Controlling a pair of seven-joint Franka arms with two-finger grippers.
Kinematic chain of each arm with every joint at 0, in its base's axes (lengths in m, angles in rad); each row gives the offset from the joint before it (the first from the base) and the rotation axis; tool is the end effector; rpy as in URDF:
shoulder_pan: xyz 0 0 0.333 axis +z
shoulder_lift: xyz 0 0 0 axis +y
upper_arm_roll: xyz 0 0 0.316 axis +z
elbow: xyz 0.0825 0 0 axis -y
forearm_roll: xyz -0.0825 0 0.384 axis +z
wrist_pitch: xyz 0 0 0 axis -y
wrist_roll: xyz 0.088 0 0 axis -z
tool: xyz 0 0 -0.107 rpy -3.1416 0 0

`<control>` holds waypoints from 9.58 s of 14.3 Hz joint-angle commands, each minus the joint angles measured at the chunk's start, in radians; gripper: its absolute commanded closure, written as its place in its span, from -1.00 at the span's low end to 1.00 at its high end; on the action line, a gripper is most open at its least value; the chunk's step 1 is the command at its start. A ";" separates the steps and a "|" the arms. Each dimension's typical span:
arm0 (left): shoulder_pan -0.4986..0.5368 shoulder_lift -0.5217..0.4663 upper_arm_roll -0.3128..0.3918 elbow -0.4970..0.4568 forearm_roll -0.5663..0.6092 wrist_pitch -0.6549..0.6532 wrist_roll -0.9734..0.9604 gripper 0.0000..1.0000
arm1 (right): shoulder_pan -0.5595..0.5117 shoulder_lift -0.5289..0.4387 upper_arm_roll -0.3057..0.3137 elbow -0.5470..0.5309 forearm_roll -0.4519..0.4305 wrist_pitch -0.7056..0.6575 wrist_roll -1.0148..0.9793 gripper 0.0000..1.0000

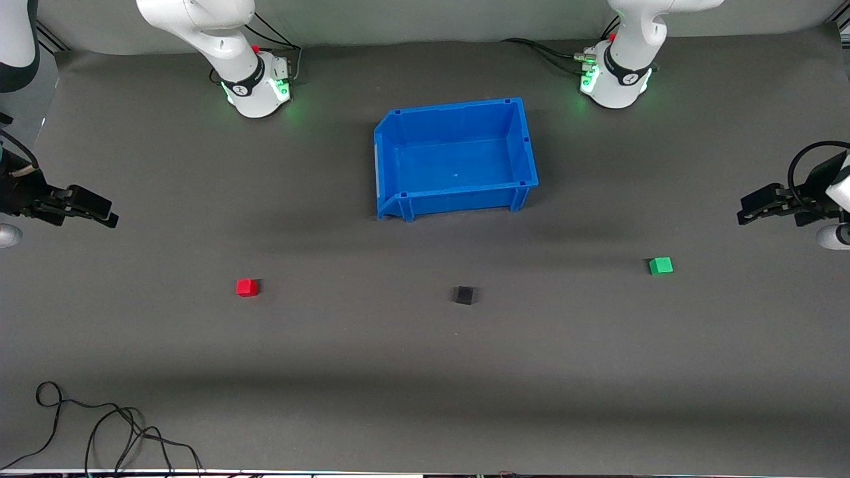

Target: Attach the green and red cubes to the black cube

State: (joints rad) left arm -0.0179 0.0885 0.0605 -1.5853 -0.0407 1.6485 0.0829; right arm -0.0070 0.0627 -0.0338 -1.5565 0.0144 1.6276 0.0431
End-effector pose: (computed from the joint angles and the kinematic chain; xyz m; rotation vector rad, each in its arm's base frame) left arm 0.5855 0.0195 0.5740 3.1042 -0.0571 -0.0355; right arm 0.5782 -0.0215 0.6008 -3.1265 0.1323 -0.0132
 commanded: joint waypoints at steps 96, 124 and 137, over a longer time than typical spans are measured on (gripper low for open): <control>-0.447 0.745 -0.154 0.114 -0.140 0.761 -1.882 -1.00 | 0.768 0.867 -0.075 0.219 0.670 1.009 1.934 -1.00; 0.084 0.068 -0.140 -0.117 0.073 0.136 -0.163 -0.79 | -0.019 -0.046 0.117 -0.040 -0.030 0.014 0.240 -1.00; 0.087 0.048 -0.131 -0.019 0.076 0.087 -0.092 -0.99 | -0.030 -0.057 0.018 -0.040 -0.008 0.003 -0.019 -1.00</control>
State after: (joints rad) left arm 0.0689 0.1195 -0.0686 -1.6461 0.0218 1.7634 -0.0261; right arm -0.0398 0.0317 -0.0009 -1.5738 0.0048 1.6314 0.0595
